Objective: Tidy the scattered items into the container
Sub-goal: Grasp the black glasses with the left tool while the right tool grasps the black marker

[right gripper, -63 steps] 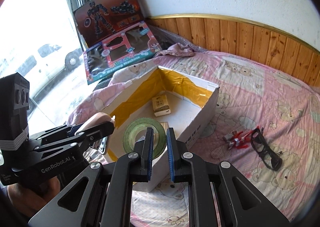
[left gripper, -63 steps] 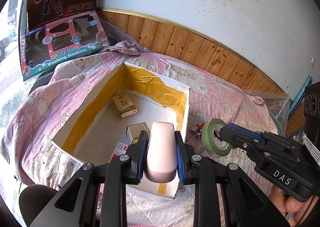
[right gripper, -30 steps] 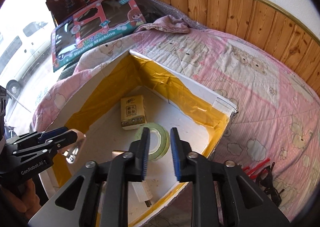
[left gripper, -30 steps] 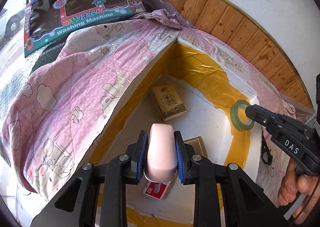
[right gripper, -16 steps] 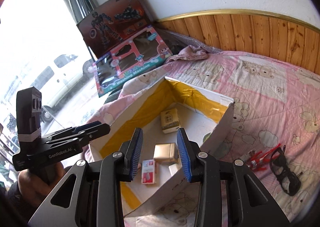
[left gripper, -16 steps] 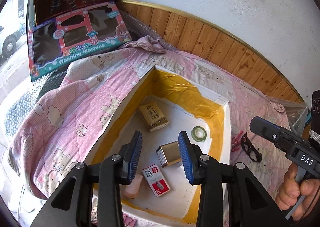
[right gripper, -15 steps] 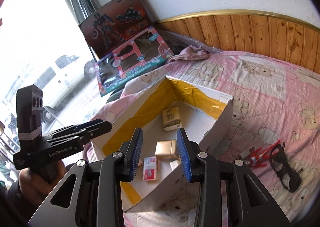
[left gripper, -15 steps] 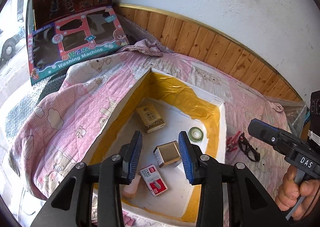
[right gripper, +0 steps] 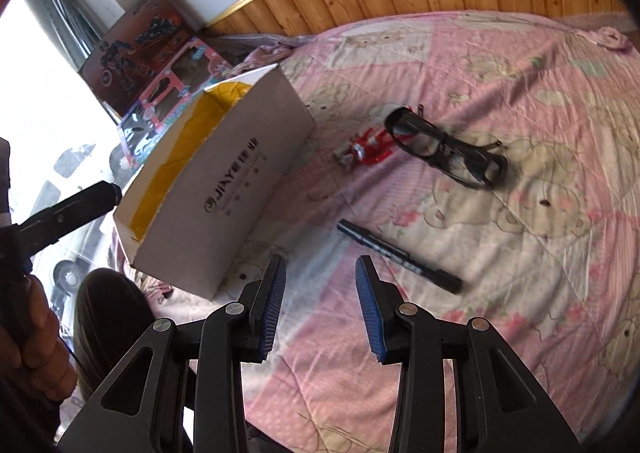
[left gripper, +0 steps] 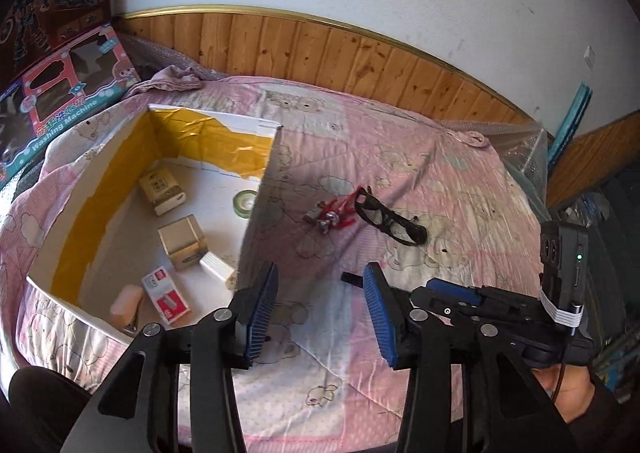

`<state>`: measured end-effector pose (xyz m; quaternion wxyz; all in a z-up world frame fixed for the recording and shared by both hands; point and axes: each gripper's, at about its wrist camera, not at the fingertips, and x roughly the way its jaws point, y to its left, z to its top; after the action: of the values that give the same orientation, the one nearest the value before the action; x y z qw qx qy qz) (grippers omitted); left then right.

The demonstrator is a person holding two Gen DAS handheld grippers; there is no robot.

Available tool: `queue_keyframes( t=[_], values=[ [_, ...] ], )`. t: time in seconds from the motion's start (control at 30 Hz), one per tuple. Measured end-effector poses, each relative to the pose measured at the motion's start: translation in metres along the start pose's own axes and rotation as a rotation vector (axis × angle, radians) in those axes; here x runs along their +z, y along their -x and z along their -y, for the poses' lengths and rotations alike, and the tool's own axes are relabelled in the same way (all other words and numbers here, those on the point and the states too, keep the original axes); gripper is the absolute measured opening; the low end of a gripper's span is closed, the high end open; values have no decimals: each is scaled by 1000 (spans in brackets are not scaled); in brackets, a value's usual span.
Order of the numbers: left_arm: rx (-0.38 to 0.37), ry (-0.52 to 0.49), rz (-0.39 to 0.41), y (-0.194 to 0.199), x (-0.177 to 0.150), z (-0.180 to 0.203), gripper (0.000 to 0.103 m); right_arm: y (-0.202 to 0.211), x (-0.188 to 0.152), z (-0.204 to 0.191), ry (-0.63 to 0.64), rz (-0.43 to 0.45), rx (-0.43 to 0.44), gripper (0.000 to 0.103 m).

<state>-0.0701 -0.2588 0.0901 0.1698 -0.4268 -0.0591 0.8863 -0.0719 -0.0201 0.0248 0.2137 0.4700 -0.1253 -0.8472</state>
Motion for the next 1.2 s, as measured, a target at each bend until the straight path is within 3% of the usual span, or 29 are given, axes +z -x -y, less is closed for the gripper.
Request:
queue_keyframes(
  t=[0.2, 0.37, 0.57, 0.7, 0.8, 0.9, 0.97, 1.1, 1.2],
  values=[
    [4, -41, -40, -32, 2, 30, 61, -4, -11, 23, 23, -53, -101, 40],
    [32, -60, -83, -72, 8, 36, 61, -27, 5, 11, 219, -105, -137, 40],
    [48, -99, -121, -134, 28, 41, 61, -66, 16, 10, 331, -127, -109, 42],
    [49, -119, -159, -178, 41, 46, 61, -87, 8, 23, 323, -157, -98, 41],
    [45, -100, -176, -206, 50, 45, 61, -97, 6, 40, 249, -205, -116, 23],
    [-31, -91, -176, -218, 56, 54, 61, -91, 7, 47, 178, -216, -91, 14],
    [-85, -103, -184, -223, 59, 64, 61, -85, 6, 53, 114, -218, -49, 14],
    [-196, 29, -283, -251, 63, 74, 61, -78, 3, 52, 95, -212, -34, 14],
    [-126, 73, -349, -282, 66, 83, 62, -81, 2, 57, 73, -228, -38, 14]
  ],
)
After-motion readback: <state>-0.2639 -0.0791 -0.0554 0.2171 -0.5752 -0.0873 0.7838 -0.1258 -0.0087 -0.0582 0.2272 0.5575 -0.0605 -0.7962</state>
